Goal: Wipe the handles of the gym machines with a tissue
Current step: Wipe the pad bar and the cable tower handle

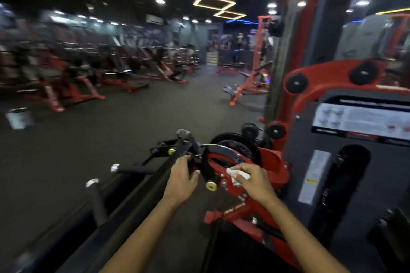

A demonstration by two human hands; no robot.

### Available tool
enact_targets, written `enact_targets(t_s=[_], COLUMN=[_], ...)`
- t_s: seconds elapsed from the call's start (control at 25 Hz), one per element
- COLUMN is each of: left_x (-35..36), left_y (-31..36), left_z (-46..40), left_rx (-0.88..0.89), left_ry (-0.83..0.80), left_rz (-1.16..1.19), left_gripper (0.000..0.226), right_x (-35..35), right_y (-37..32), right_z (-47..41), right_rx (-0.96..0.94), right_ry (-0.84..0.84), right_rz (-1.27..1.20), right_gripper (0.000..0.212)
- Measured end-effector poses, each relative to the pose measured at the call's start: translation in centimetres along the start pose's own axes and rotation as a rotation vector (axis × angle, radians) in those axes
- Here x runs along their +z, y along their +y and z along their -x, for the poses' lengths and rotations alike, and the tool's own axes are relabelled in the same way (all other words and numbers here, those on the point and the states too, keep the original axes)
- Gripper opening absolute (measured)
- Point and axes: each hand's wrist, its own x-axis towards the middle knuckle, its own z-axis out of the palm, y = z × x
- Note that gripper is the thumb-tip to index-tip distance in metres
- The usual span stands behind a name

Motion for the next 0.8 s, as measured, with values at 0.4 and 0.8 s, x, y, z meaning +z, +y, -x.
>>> enact_targets(t_s=[0.4,0.8], left_x=[-9.9,-13.8], left_y=[-3.4,-10.8], left_z=[10.1,17.0], left_rx=[-0.326,-0.556], left_ry=[0.289,0.208], left_rz=[-0.221,-0.493], left_gripper=[0.048,0.058], right_x=[8.6,22.4], right_y=[-7.2,-13.3], right_z=[-0.5,1.9], right_rx=[-0.269,-0.401], right_ry=[-0.415,-0.565], right_rz=[-0.136,-0.124], right_gripper=[0.008,0.023])
